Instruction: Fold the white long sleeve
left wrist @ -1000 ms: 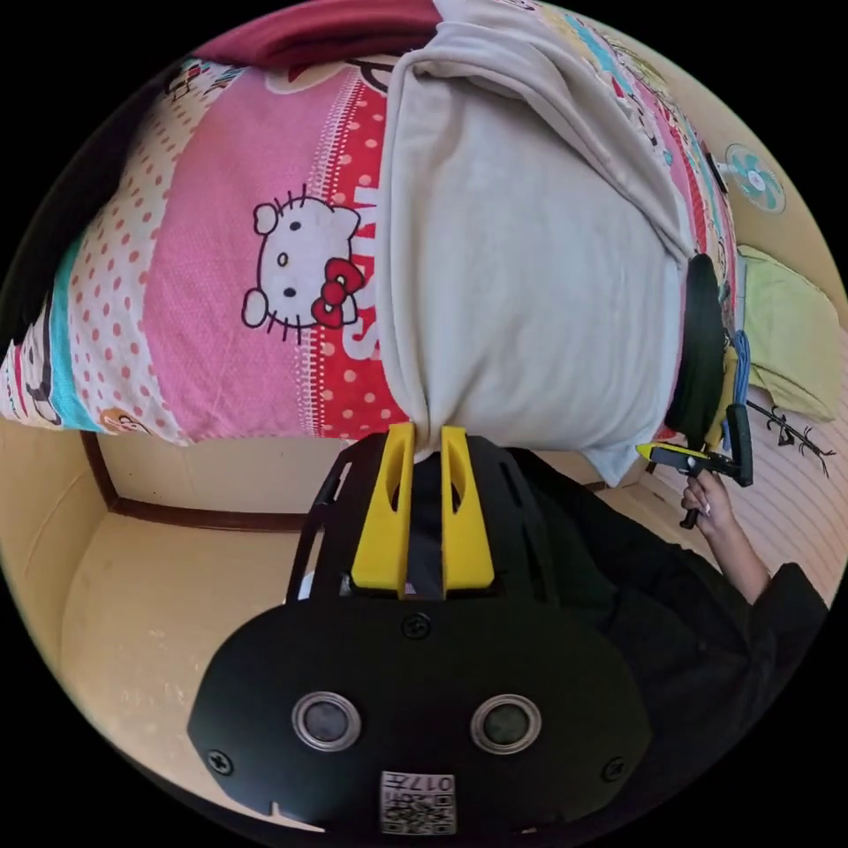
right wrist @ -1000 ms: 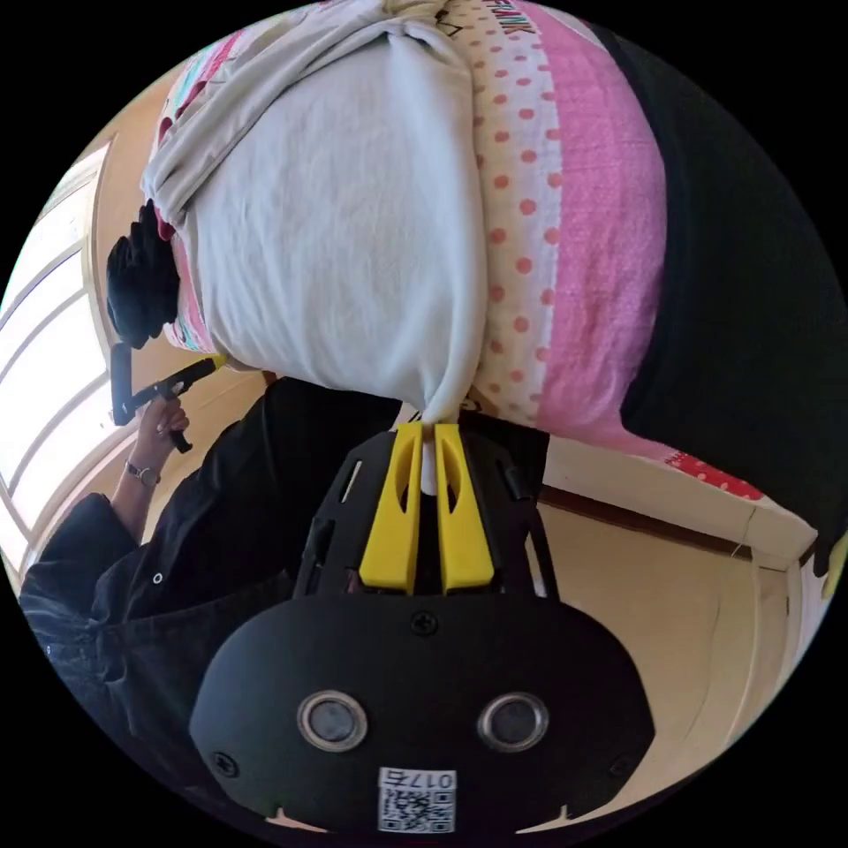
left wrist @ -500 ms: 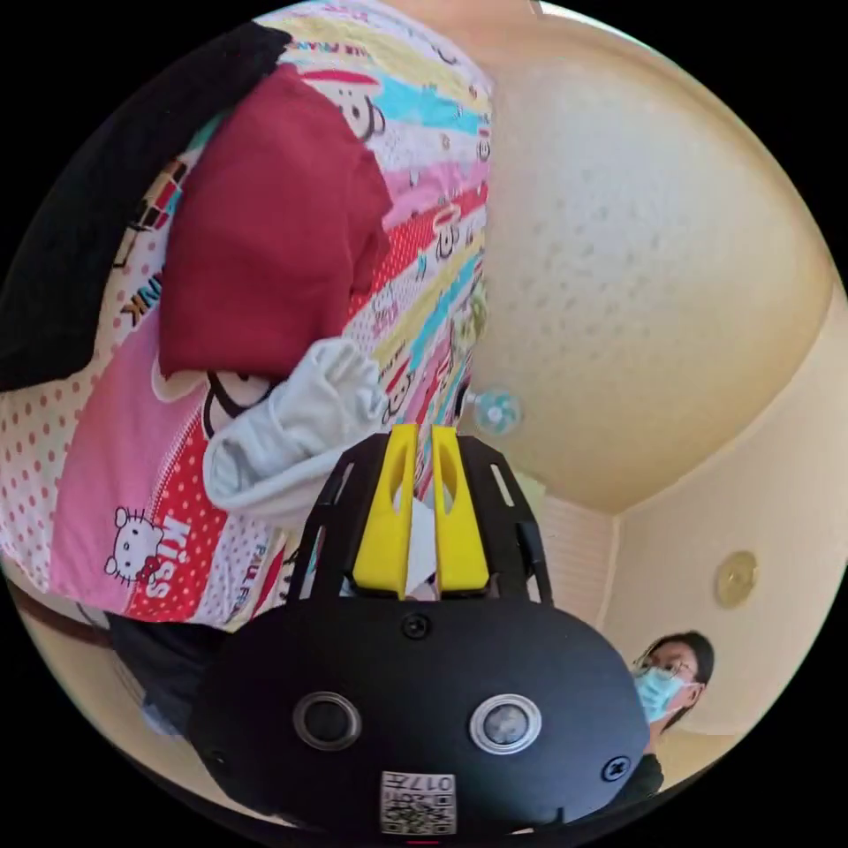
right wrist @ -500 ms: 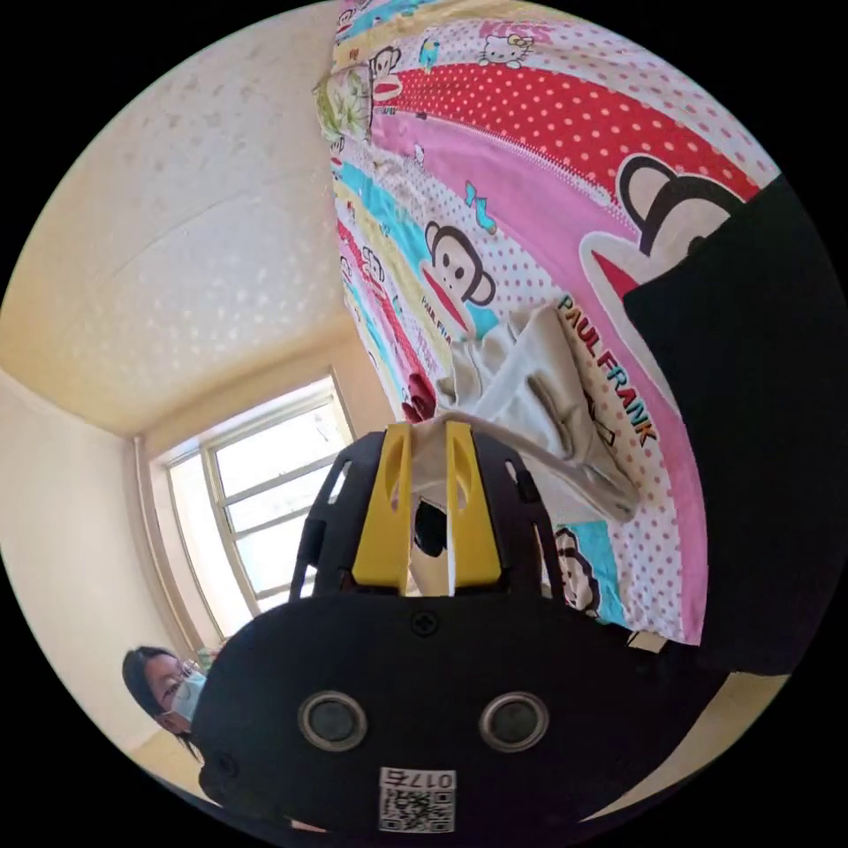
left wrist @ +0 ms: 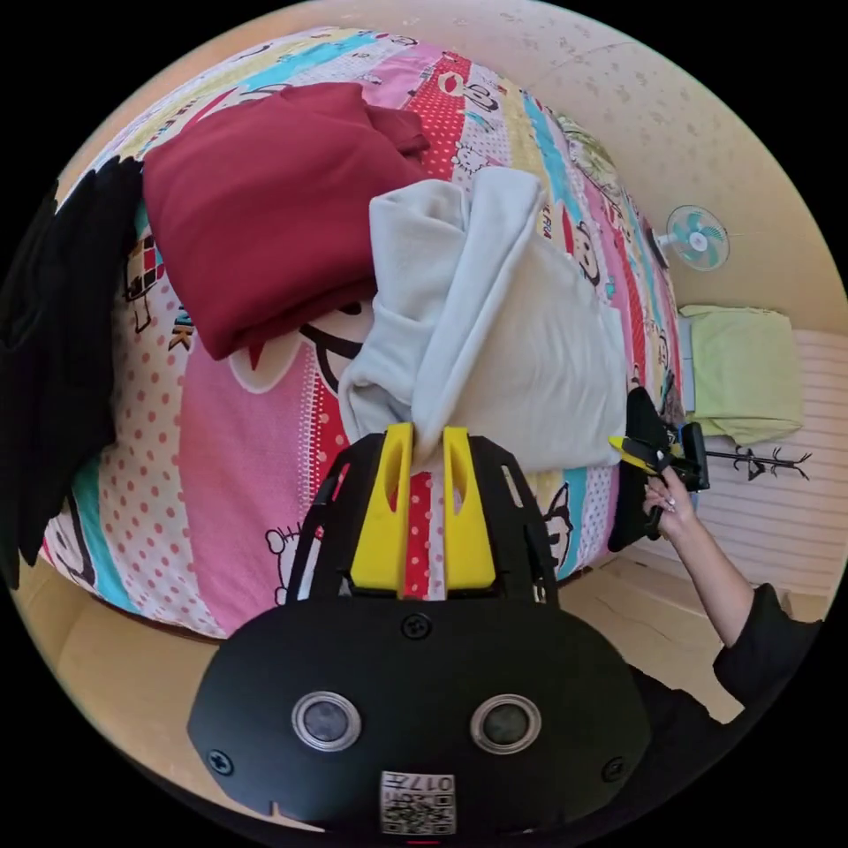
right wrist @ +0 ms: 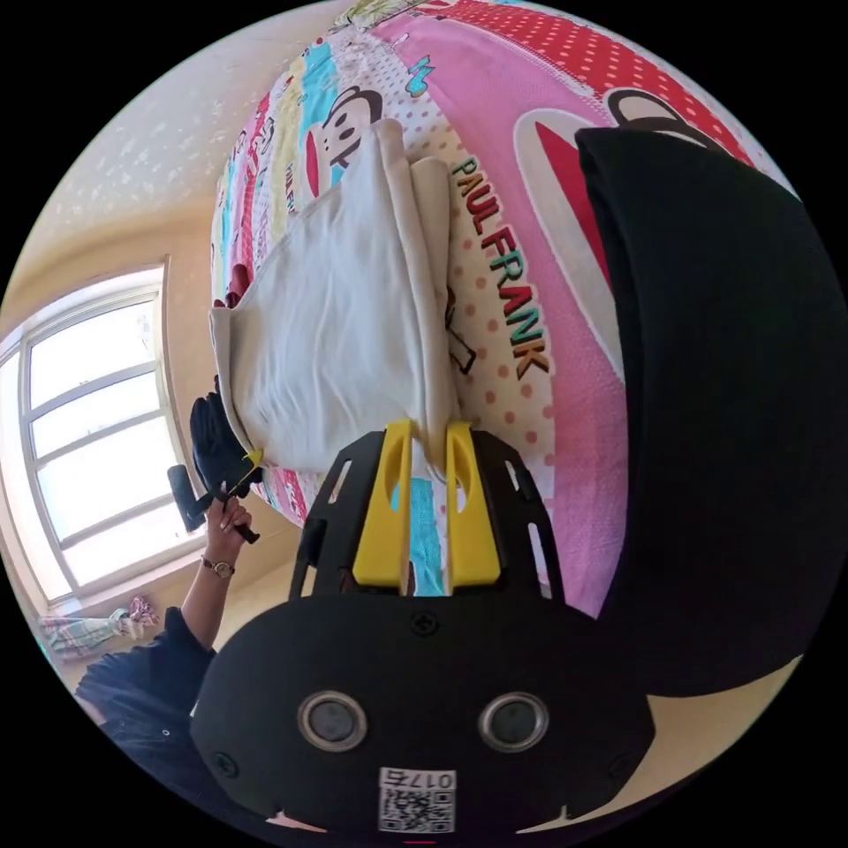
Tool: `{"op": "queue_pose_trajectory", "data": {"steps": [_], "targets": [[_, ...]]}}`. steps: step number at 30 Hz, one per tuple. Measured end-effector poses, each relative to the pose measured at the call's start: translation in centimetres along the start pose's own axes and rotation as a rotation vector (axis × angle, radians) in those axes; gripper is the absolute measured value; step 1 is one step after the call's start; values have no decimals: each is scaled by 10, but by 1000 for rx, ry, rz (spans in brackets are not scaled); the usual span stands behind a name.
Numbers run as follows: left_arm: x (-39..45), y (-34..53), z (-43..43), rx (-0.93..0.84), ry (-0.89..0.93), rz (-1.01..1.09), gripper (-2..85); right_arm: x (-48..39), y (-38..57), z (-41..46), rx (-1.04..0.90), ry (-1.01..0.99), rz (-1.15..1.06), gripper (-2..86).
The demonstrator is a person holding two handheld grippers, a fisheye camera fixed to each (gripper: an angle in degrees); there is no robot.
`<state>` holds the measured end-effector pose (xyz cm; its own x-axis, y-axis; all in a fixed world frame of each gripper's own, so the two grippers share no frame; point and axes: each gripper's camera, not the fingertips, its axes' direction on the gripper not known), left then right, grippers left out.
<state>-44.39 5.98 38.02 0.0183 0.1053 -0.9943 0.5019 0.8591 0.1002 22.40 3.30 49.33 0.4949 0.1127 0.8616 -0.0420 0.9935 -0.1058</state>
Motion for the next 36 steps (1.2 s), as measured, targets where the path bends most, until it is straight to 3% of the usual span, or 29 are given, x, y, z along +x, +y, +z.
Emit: {"op": "queue_pose_trajectory", "data": {"steps": [4,5,7,10,12,15,19,21,24,26,28,30,33,36], "targets": [[-32,18,-22,-38,346,62,35,-10,29,-44,-67,-110,-104,40],[-51,31,-24,-90,472,36,34,-15,44,-54,-105,-62,-143,38],[-69,61,-30,-122,556,48,33,-18,68,-63,-192,70,-184,36],[-96,119,-14,-259,501,-36,39,-6,105,-58,-303,171,-162,37],[-125,163,3,-301,302,-253,59,7,118,-52,-309,294,-81,41],[-131,188,-11,-101,250,-342,88,11,126,-51,-177,439,5,52],[-100,163,-7,-10,234,-290,143,-21,110,-37,15,225,-66,51],[-93,154,12,-24,198,-374,176,-50,101,-18,48,135,-145,42],[-106,173,41,-27,292,-542,201,-109,93,36,24,167,-353,32],[-114,188,55,-27,379,-619,203,-138,92,108,-73,310,-544,29],[-121,201,65,-24,396,-674,195,-131,89,176,-214,495,-584,27],[-128,212,79,-24,428,-706,165,-129,100,184,-96,551,-680,22],[-134,219,92,-36,554,-735,93,-134,105,183,-185,641,-785,18],[-111,214,60,54,520,-584,52,-117,111,138,-188,533,-743,11]]}}
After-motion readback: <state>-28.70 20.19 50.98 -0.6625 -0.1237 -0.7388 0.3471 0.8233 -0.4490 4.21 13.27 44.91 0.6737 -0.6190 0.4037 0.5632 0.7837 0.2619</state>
